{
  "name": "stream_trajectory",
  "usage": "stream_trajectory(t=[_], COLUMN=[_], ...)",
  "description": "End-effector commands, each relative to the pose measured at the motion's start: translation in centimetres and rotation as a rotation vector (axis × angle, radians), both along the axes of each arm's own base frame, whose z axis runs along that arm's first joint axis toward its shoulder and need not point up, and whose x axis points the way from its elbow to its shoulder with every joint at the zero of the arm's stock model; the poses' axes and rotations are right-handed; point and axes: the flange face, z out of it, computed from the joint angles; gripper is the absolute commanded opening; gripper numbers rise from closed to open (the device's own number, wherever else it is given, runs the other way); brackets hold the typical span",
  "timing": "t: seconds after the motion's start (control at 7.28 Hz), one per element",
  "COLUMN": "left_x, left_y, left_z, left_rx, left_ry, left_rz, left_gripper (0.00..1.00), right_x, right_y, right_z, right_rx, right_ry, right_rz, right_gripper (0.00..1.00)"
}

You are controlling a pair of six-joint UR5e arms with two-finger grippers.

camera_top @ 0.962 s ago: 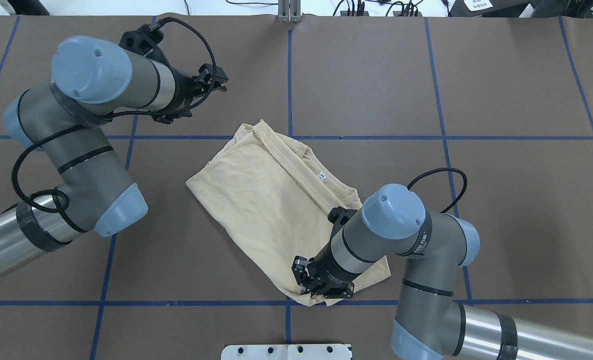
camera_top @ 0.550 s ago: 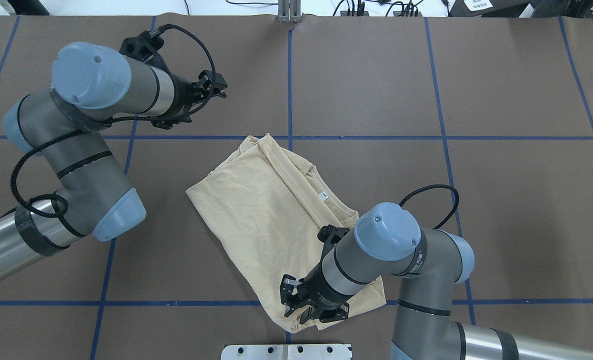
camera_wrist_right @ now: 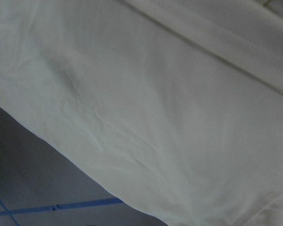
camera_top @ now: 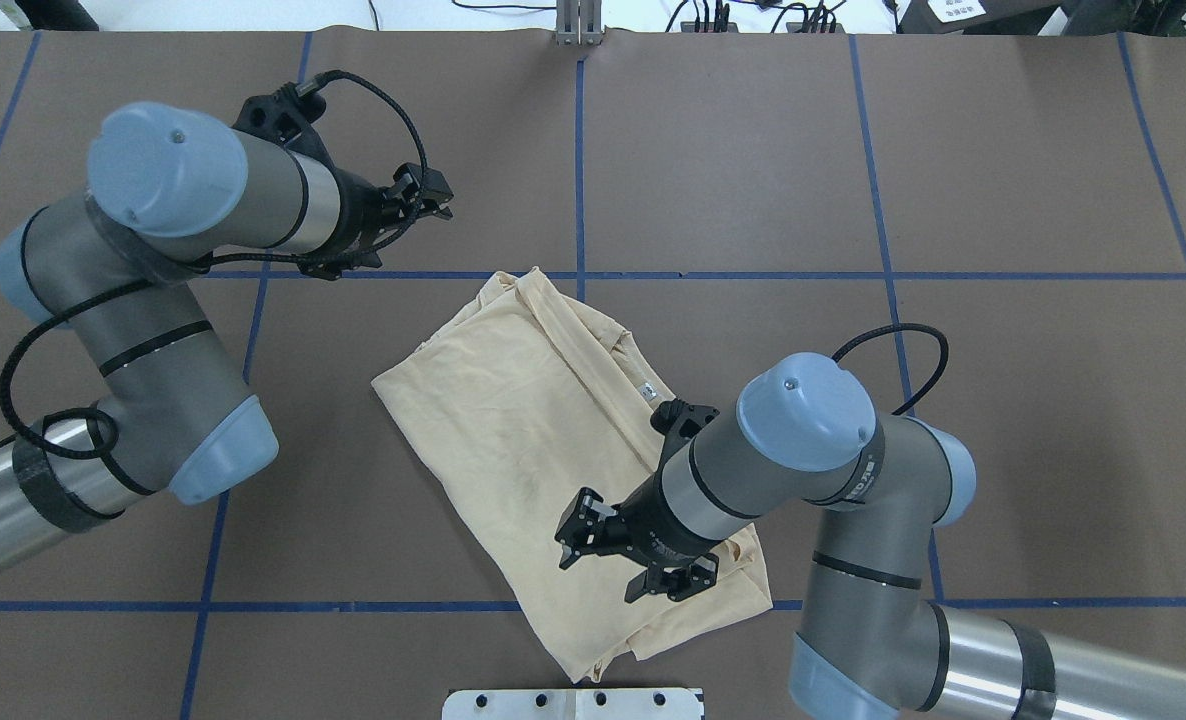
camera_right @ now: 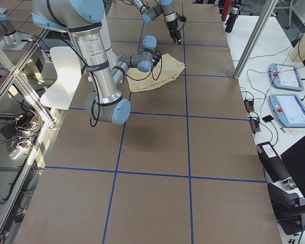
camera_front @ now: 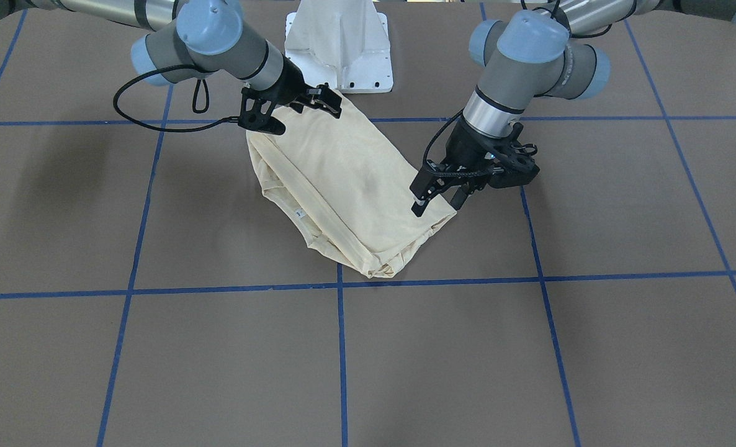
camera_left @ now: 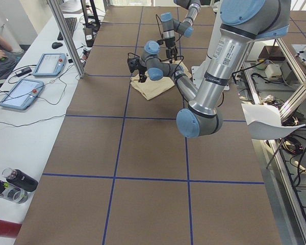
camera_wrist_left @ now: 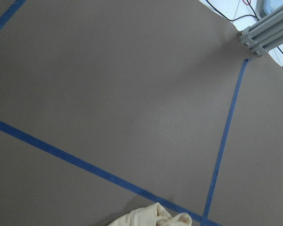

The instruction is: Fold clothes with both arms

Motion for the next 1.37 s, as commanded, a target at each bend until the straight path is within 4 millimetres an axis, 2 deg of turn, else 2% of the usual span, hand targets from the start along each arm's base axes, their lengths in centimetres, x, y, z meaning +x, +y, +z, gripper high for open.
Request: stream_trajectory(t=[0.0, 0.14, 0.27, 0.41, 0.55, 0.82, 1.24], left_x=[0.7, 1.8, 3.6, 4.9, 5.5, 5.9, 6.3], left_y=[3.0, 3.5, 4.4, 3.8, 3.4, 3.2, 3.0], left_z=[3.8, 5.2, 5.7, 7.7, 8.9, 10.0, 11.0], left_rx=[0.005, -0.034, -0.033, -0.051, -0.060, -0.070, -0.081], left_ry=[0.030, 0.014, -0.004, -0.044, -0.068, -0.090, -0.111], left_rz=[0.031, 0.010, 0.006, 0.009, 0.011, 0.009, 0.009], left_gripper=[0.99, 0.99, 0.99, 0.99, 0.99, 0.99, 0.92], right_x=[3.6, 3.9, 3.9, 4.5, 4.7, 4.8, 5.0], right_y=[-4.2, -4.6, -4.9, -5.5, -5.8, -5.9, -6.0], right_z=[-0.5, -0.5, -0.6, -0.6, -0.6, -0.6, -0.6], right_rx=[0.026, 0.045, 0.058, 0.062, 0.063, 0.067, 0.068], right_ry=[-0.012, -0.013, -0.010, -0.010, -0.009, -0.008, -0.009], right_rz=[0.087, 0.095, 0.117, 0.134, 0.145, 0.155, 0.158], right_gripper=[1.00, 1.00, 1.00, 1.00, 1.00, 1.00, 1.00])
